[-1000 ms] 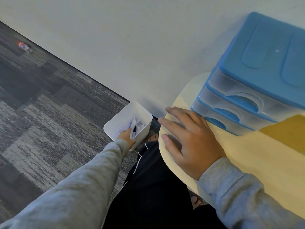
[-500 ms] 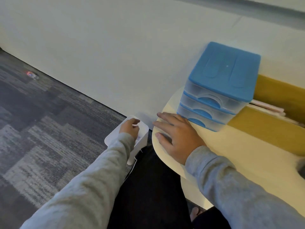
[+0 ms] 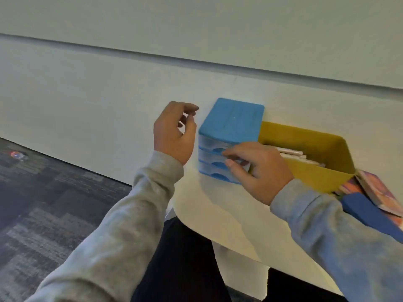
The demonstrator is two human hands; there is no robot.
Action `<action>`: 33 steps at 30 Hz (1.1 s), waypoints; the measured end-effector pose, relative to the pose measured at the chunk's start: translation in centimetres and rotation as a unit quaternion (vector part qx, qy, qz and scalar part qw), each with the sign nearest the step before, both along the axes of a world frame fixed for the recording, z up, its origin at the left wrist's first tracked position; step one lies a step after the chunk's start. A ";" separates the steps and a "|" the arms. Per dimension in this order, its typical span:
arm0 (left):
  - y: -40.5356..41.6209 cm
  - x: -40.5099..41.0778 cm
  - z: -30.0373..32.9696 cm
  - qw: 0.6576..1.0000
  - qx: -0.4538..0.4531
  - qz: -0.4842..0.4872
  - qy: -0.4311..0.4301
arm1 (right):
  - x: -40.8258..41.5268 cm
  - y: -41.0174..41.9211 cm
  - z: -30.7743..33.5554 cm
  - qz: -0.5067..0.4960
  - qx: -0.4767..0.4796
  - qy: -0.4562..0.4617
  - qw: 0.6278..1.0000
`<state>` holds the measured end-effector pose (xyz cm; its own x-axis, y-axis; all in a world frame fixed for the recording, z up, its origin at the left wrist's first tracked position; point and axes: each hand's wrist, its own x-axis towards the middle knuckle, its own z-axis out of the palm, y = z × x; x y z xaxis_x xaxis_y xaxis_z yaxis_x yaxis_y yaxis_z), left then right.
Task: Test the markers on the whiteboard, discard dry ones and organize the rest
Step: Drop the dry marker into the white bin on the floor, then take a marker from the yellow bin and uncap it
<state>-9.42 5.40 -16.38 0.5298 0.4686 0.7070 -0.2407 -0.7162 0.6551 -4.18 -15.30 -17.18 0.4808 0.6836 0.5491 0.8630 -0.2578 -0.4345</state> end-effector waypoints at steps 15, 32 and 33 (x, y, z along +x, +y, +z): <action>-9.5 12.2 3.9 0.910 0.198 -0.238 0.275 | 12.3 -6.5 2.7 -0.281 -0.291 0.167 0.899; -9.7 12.2 3.6 0.910 0.204 -0.229 0.279 | 14.6 -5.4 1.1 -0.247 -0.499 0.145 0.818; -9.7 12.2 3.6 0.910 0.204 -0.228 0.279 | 14.5 -5.4 1.1 -0.245 -0.505 0.147 0.815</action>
<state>2.79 -4.32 -12.75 0.9336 -0.1318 0.3333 -0.2853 -0.8362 0.4684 10.30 -20.65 -16.13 0.8409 0.4021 -0.3623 0.4458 -0.8941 0.0423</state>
